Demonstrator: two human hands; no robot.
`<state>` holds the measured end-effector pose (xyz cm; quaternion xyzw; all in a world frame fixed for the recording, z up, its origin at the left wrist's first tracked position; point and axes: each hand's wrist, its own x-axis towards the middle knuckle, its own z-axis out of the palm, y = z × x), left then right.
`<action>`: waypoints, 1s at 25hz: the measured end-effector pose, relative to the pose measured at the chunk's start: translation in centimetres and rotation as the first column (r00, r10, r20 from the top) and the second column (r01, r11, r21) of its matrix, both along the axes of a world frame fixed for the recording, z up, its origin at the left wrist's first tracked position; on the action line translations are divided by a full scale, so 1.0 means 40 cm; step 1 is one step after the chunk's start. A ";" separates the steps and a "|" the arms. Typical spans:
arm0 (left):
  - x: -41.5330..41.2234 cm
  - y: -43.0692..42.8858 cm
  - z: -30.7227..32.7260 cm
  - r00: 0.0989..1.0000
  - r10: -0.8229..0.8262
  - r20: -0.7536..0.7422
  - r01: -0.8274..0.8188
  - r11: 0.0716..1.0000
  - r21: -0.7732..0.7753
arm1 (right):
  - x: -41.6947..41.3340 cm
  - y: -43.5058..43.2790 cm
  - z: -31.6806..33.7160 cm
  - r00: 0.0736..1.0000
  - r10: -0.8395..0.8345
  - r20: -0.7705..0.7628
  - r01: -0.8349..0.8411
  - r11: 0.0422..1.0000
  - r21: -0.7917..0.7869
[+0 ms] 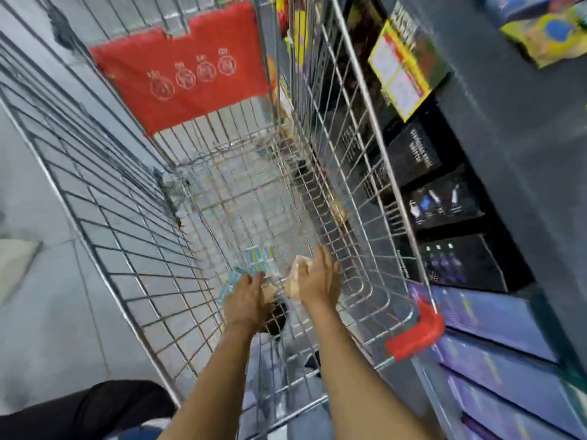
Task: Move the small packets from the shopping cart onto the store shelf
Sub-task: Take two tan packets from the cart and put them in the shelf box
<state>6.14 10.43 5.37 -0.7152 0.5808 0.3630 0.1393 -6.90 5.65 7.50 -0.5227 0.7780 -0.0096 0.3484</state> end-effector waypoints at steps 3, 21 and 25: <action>0.042 -0.038 -0.041 0.996 -0.093 -0.005 0.093 0.994 -0.059 | 0.020 0.003 -0.042 0.999 -0.050 0.020 0.049 0.996 0.075; -0.012 -0.009 -0.058 0.987 -0.163 0.006 0.162 0.972 -0.172 | 0.041 0.014 -0.098 0.987 -0.049 -0.153 0.055 0.998 0.035; -0.007 -0.057 -0.053 0.998 -0.053 -0.017 0.045 0.951 -0.305 | 0.032 -0.001 -0.120 0.987 -0.016 -0.158 0.020 1.000 0.022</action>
